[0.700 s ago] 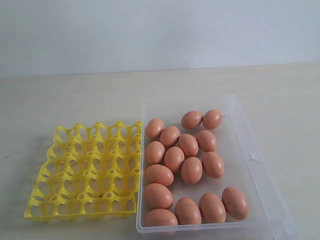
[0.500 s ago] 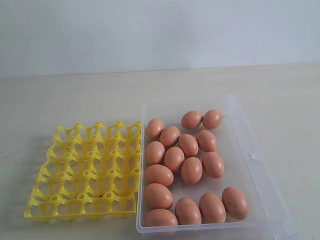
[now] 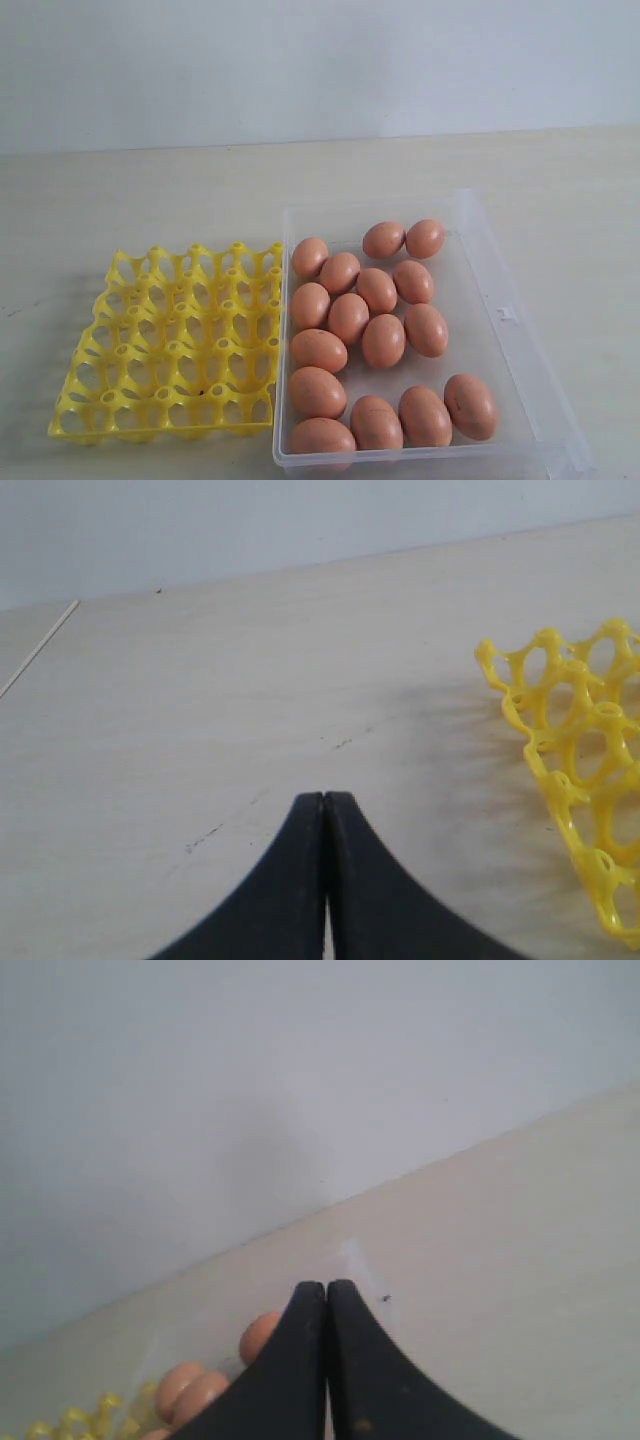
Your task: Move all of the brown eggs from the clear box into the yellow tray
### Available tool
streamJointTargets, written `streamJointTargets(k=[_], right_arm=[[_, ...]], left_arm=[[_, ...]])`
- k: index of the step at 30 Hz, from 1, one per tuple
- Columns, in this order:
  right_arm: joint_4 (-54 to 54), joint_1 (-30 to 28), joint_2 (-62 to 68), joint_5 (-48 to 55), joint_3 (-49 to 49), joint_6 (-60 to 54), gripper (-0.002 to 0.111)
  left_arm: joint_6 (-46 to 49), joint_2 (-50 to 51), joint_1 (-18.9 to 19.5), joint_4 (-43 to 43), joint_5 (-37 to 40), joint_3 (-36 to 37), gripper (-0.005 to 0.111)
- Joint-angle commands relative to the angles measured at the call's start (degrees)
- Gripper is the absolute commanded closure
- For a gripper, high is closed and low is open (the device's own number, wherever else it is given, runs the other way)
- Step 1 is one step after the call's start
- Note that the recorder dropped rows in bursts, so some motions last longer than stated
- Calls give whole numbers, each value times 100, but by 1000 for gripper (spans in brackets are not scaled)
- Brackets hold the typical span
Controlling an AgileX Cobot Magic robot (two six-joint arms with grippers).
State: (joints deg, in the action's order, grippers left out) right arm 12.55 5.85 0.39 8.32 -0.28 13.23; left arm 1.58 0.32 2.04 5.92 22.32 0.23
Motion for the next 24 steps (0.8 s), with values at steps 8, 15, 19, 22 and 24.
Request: streamJointTargets(k=[8,15,19,22,24], right_arm=[[-758,-44,2007,569,-1486,1540,108],[-541,931,4639,1682,-3366,-468,108],[-577,1783,6465,2859,-4761,-881,108],[-791,2125,7706,3543,-5645,-1012,108],[-925,2241,8467,3989,-6048,-1012,105]], left_arm=[[-36,-32,-43,-14,-52,-23,107],[-36,-32,-43,-14,-52,-23,107],[-36,-32,-43,-14,-52,-23,107],[-36,-32,-43,-14,-52,-23,107],[-36,-32,-43,-14,-52,-23,107]])
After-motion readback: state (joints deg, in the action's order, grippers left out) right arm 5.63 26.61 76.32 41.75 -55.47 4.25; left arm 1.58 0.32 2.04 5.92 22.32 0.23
